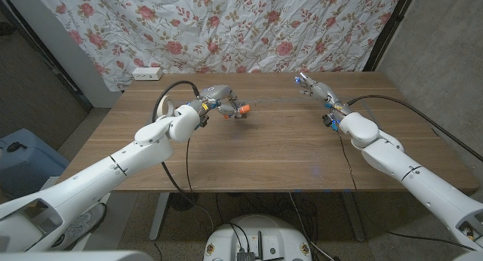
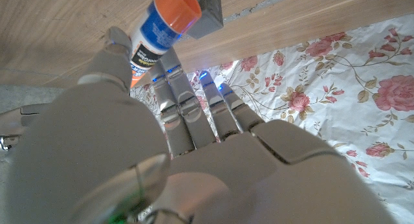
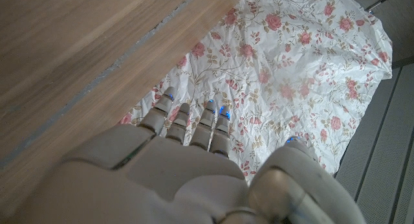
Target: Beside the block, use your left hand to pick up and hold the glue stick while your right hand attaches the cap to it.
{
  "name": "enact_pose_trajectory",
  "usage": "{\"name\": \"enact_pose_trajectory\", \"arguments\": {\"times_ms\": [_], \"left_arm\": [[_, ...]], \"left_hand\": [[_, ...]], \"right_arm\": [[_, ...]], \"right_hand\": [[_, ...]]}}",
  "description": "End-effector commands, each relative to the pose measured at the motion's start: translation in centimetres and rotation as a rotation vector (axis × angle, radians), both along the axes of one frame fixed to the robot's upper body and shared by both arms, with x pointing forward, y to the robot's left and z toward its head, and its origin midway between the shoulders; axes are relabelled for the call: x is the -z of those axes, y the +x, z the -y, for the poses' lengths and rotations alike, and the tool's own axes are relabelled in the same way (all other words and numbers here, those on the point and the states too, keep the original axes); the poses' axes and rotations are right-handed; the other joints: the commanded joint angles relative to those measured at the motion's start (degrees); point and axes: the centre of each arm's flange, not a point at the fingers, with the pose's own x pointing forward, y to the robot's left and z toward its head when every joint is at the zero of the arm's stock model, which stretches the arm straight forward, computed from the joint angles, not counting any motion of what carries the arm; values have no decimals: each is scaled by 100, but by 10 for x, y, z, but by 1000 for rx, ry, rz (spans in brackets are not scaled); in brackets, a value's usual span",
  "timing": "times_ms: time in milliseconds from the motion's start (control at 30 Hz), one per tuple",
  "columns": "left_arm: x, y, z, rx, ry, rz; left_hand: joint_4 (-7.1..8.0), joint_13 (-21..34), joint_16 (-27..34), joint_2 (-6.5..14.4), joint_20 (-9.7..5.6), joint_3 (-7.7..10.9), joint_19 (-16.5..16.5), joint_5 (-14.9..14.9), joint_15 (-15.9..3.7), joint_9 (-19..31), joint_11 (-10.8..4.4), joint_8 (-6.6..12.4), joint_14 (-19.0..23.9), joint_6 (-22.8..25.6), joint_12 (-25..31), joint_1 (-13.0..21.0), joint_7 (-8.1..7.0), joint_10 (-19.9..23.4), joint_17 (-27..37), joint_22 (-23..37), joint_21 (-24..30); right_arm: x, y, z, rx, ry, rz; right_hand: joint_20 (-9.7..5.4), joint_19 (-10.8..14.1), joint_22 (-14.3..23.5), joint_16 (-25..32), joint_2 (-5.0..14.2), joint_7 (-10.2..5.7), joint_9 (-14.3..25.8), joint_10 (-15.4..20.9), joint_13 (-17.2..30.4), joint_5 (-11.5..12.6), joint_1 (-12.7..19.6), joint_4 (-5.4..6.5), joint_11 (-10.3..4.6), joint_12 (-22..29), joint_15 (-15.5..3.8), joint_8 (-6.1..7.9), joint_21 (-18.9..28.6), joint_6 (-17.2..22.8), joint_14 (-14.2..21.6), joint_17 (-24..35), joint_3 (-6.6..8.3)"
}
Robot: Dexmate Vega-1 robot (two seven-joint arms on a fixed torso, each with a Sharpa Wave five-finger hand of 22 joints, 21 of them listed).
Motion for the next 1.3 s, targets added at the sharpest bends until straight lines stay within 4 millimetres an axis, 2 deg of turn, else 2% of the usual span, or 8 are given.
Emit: {"name": "enact_pose_trajectory", "arguments": {"times_ms": [33,333,600,667,800,1000,1300], "left_arm": [[6,-3,-8,-21,110,-3],[13,-5,-10,-33,187,14],[20,-5,-7,-50,296,30],[24,-6,-5,-61,339,27],[28,-6,-3,-68,373,31],[35,-5,-3,-75,404,46],[52,0,-8,-96,372,46]], "left_hand": [[55,32,23,500,-113,-4,41,17,-878,266,-440,124,6,144,5,444,-192,399,14,20,14],[78,30,27,493,-113,-36,13,14,-869,264,-440,125,3,135,1,428,-209,373,17,20,5],[88,30,27,494,-111,-55,-5,15,-874,262,-440,123,-4,122,-1,425,-236,357,18,20,0],[91,29,26,488,-116,-65,-8,15,-871,262,-440,123,-8,116,-2,420,-278,349,17,20,0],[95,29,25,484,-120,-79,-19,15,-873,261,-440,127,-13,120,-3,415,-303,339,17,20,-2],[100,28,26,482,-125,-92,-34,16,-874,260,-441,127,-15,113,-7,411,-313,319,18,20,-6],[106,27,28,487,-126,-106,-37,19,-879,258,-441,125,-17,99,-11,408,-315,295,20,19,-4]], "right_arm": [[13,7,12,-38,151,-41],[18,10,14,-61,204,-73],[20,10,9,-97,234,-108],[22,10,6,-112,256,-120],[23,10,3,-118,254,-131],[28,12,0,-122,279,-152],[32,13,-1,-116,284,-166]], "right_hand": [[-91,7,10,-16,30,37,9,-32,0,56,-57,25,0,9,-80,-5,18,-31,-18,4,-34],[-152,19,9,-34,46,88,7,-117,-3,66,-78,31,65,5,-103,-9,10,-110,-44,-4,-36],[-174,-7,8,-45,72,174,6,-195,-6,75,-124,53,152,8,-90,-24,-9,-251,-61,-7,-42],[-225,-52,7,-50,90,251,5,-241,-7,80,-162,74,251,11,-114,-30,-28,-337,-72,-6,-48],[-324,-60,6,-58,108,319,5,-304,-8,86,-198,93,321,9,-133,-21,-30,-392,-89,-5,-54],[-352,-72,5,-71,127,383,5,-363,-9,92,-221,106,339,7,-128,-17,-33,-447,-114,-7,-54],[-355,-77,4,-75,140,395,5,-375,-10,97,-238,115,345,18,-122,0,-34,-447,-117,-9,-53]]}}
